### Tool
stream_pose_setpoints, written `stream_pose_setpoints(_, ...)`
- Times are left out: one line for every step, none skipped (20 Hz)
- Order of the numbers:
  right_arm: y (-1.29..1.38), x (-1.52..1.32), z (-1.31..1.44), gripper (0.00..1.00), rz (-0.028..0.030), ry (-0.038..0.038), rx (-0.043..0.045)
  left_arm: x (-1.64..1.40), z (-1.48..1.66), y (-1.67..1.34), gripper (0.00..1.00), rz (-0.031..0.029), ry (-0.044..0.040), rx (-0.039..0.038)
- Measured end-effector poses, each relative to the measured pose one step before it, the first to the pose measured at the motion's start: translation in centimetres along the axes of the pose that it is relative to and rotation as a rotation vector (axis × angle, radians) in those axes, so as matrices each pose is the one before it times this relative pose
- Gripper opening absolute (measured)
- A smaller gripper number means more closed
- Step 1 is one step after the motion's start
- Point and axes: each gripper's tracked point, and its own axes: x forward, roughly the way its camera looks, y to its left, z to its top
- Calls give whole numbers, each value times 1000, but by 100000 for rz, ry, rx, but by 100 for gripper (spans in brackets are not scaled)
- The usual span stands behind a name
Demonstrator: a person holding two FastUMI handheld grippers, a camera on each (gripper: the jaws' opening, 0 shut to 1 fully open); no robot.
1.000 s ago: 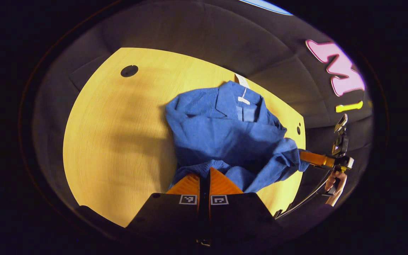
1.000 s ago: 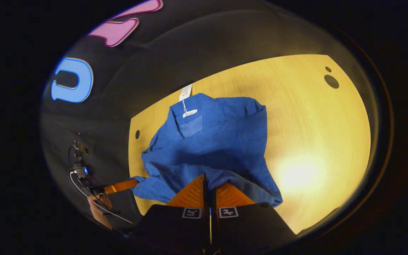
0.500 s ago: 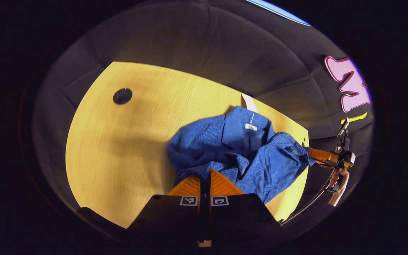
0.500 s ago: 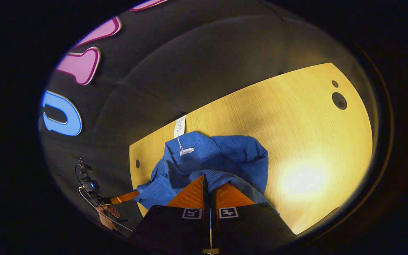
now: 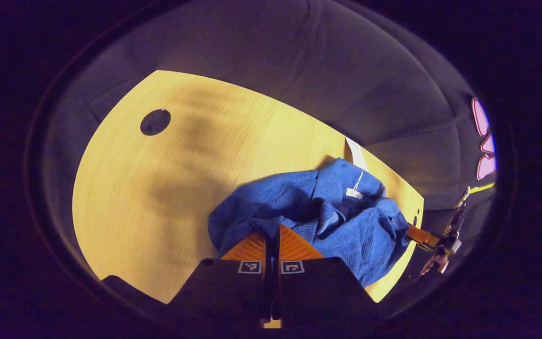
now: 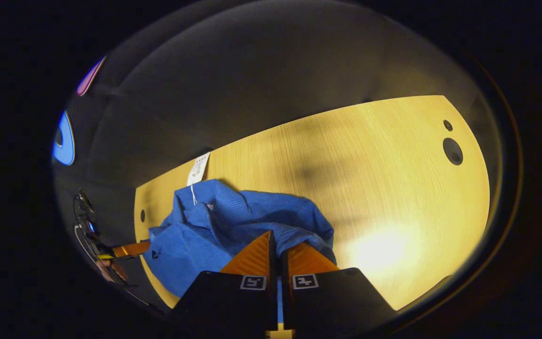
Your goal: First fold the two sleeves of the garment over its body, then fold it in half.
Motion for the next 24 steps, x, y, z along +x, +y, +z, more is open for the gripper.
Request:
stream_pose_setpoints(-27,699,-366,10,-993,441,-2092,365,-614,-33,0,2138,2993,-1628)
stream_pose_setpoints(123,61,-357,2,341,60,-962,676,-252,-330,7,230,791,-313)
stream_pose_setpoints(280,-114,-57,21,575,-517,-587,-676,423,-513,13,-812,-2248,-370)
stream_pose_setpoints(644,-102,217,41,2957,-2088,-1150,-161,731,-296,44,279,-4575,50)
stream_pose_setpoints(478,-565,635,60,348,-4029,-2735,-338,432,-153,51,-489,-4194,403)
stream_pose_setpoints(-276,-6,555,79,-2609,-4374,-4534,-476,677,-42,54,-32,-4408,-50)
stream_pose_setpoints(-73,-846,962,99,-1606,-5127,-4594,-617,669,240,61,567,-4150,-292)
stream_pose_setpoints(-28,-892,1383,98,-393,-5888,-2763,-775,724,308,71,89,-4899,-836)
stream_pose_setpoints(4,-946,1639,87,-80,-6536,-1154,-707,642,-91,71,-1765,-4306,-2157)
stream_pose_setpoints(-14,-999,1393,87,151,-6112,-157,-1044,697,-87,82,-1620,-3988,-3266)
stream_pose_setpoints(165,-916,1425,98,127,-4618,-34,-897,697,-76,84,-2218,-3277,-1835)
stream_pose_setpoints(86,-1075,983,98,335,-3702,-222,-813,441,368,85,-338,-2506,53)
stream_pose_setpoints(351,-880,568,98,1145,-1782,-420,-497,-3,241,87,-508,-1039,515)
stream_pose_setpoints(392,-1062,351,98,1252,-817,-427,-623,95,-36,85,112,-228,580)
stream_pose_setpoints(463,-636,18,98,1673,18,-1394,-820,-18,-178,84,-497,-67,506)
stream_pose_setpoints(625,-1195,115,98,1135,-1056,-1676,-907,83,-484,85,-1115,-781,-47)
stream_pose_setpoints(794,-1224,306,99,985,-2492,-1630,-1194,-70,-625,85,-1967,-1215,-108)
stream_pose_setpoints(978,-1473,453,99,1211,-2305,-1726,-1181,42,-998,85,-2832,-2291,821)
stream_pose_setpoints(831,-1181,100,98,969,-1705,-2185,-1522,-186,-809,85,-2380,-2329,1677)
stream_pose_setpoints(836,-1471,-130,98,490,-1433,-2399,-1484,-398,-826,85,-1642,-1838,3114)
stream_pose_setpoints(842,-1378,157,98,137,-1783,-1222,-1477,-582,-379,85,71,-2355,4543)
stream_pose_setpoints(920,-1397,16,98,821,-948,-1424,-1586,-352,-120,86,1508,-2987,5135)
stream_pose_setpoints(794,-1421,4,98,482,-1086,-954,-1697,-292,-290,85,1607,-3004,5235)
stream_pose_setpoints(720,-1623,-40,98,172,-919,-1537,-1792,-247,-302,85,1271,-3530,4326)
